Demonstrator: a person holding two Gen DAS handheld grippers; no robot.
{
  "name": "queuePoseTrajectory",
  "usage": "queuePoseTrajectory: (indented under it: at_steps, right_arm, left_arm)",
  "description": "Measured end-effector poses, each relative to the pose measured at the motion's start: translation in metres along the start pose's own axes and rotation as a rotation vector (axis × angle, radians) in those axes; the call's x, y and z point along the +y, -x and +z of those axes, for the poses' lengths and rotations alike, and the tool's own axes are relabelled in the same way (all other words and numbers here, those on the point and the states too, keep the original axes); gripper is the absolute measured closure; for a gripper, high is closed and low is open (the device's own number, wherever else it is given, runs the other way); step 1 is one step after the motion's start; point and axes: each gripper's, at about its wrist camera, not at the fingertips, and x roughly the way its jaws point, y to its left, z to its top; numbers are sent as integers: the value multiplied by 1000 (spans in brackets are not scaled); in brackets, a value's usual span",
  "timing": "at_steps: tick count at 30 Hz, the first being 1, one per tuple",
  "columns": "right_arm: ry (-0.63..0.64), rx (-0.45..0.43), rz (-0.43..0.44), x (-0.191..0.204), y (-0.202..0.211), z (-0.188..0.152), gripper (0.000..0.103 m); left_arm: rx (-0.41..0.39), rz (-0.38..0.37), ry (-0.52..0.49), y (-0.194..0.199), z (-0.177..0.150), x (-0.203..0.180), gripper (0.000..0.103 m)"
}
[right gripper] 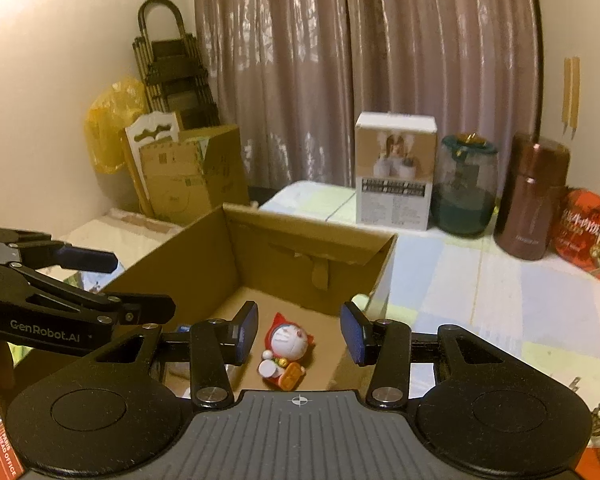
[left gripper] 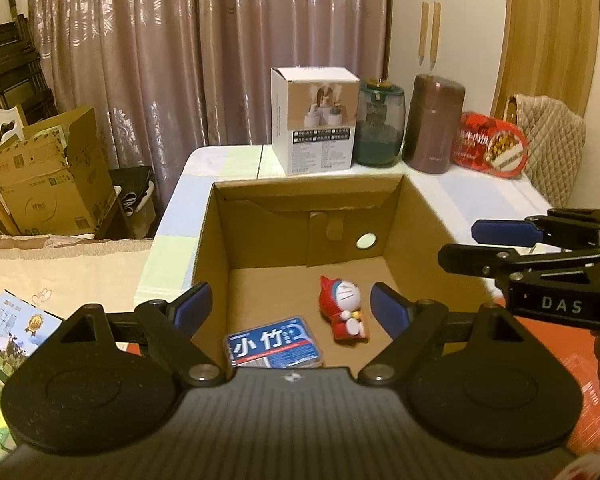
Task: Organize rigid objects
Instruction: 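Lower the floss-pick box and Doraemon figure into the box and open both grippers, then move both grippers back over the white plug and gold wire holder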
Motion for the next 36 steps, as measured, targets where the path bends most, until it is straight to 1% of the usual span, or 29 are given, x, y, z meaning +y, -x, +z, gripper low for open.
queuePoseTrajectory:
  at_steps: [3, 8, 15, 21, 24, 26, 29, 32, 36]
  right_arm:
    - [-4, -38, -9, -8, 17, -1, 60]
    - [-23, -84, -49, -29, 49, -3, 60]
    - [-73, -134, -159, -77, 104, -17, 60]
    - [-134, -159, -274, -130, 151, -41, 59]
    - [-181, -154, -328, -157, 172, -55, 58]
    - [-219, -159, -360, -173, 185, -63, 50]
    - [-274, -168, -383, -193, 203, -74, 42]
    - [-292, -159, -401, -206, 211, -81, 40]
    - [-290, -126, -399, -220, 210, -88, 40]
  left_arm:
    - [-16, -8, 21, 9, 1, -8, 20]
    - [-45, -34, 45, 26, 5, -29, 20]
    - [-96, -100, 64, 52, 14, -75, 20]
    - [-141, -164, 30, 67, 20, -129, 20]
    - [-145, -196, 23, 67, 21, -155, 20]
    - [-140, -215, 11, 65, 21, -171, 20]
    - [-128, -235, -9, 57, 20, -196, 20]
    - [-108, -247, -24, 46, 18, -215, 20]
    - [-89, -248, -62, 29, 15, -237, 20]
